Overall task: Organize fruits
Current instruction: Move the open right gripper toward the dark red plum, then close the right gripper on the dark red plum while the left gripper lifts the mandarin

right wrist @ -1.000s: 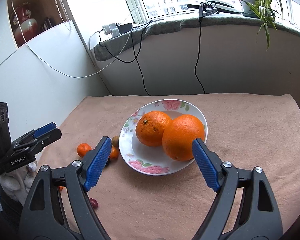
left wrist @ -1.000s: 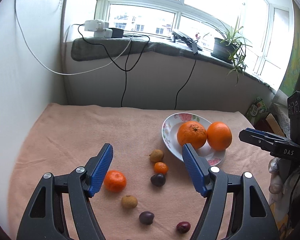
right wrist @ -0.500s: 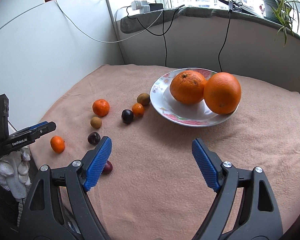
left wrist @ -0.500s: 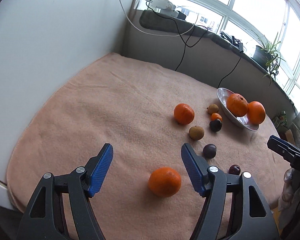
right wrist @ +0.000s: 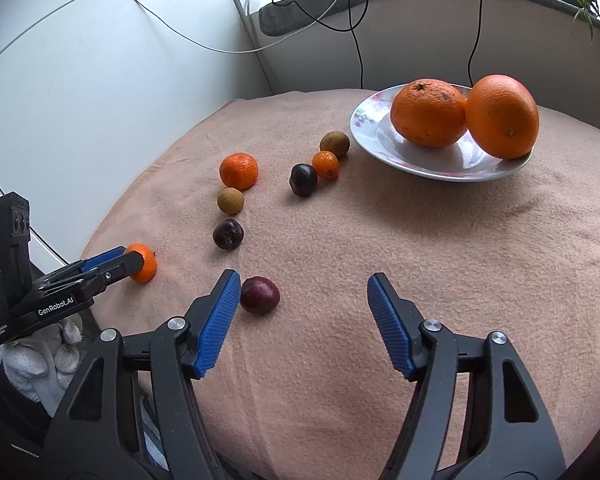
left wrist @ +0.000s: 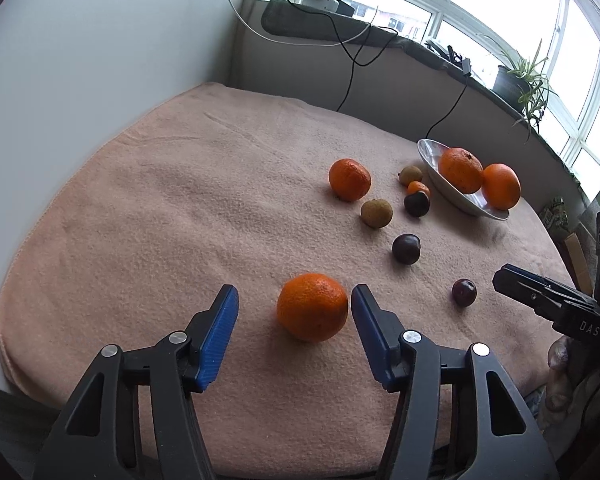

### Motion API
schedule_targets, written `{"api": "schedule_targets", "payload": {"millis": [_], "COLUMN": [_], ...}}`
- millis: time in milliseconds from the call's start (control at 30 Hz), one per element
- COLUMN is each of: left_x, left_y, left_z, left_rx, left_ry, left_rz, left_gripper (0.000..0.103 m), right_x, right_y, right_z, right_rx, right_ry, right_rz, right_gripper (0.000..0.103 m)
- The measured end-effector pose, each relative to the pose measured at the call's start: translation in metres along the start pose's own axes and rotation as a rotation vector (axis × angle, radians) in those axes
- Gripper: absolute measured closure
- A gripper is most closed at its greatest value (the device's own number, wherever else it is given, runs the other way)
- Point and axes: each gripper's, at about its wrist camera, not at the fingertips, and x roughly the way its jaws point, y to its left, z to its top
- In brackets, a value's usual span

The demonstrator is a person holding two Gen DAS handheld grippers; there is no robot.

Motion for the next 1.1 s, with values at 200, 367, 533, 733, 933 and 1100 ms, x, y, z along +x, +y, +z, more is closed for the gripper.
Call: {"api": "schedule_targets", "payload": {"millis": [200,367,533,733,933,1100], "left_x": [0.002,0.004,0.006,0.007,0.008,0.006], "left_y": [0.0,-0.001,-0.003,-0.002,0.0,0.002], "left_z": [-0.002,-0.002,-0.002,-0.001,0.0,0.003], "left_rx": [0.006,0.018,0.031,0.037,0.031,0.019], "left_ry": [0.004,0.007,0.009,0.005,-0.003,-0.013], "left_rz": [-0.003,-0.016,-0.024,-0.028,-0.038,-0.043], "left_gripper": [0.051,0.058,0.064,0.067,0.068,0.068], "right_x": [0.01,0.015,0.016,0.021,0.025,0.019], "right_y": [0.013,0.02,0.03,0.035,0.041,0.035], "right_z": [-0.007,-0.009,-0.011,-0.012,-0.011,-0.007], "right_rx": [-0.061,-0.087,-0.141,-0.176,-0.204,-0.182], "right_ry": [0.029,0.042,0.044,0.055,0.052,0.032], "right_rz": [0.0,0.006,-0.013,-0.015,-0.026,-0.031], "right_gripper": [0.047,0.056,0.063,0.072,0.076,0.076]}}
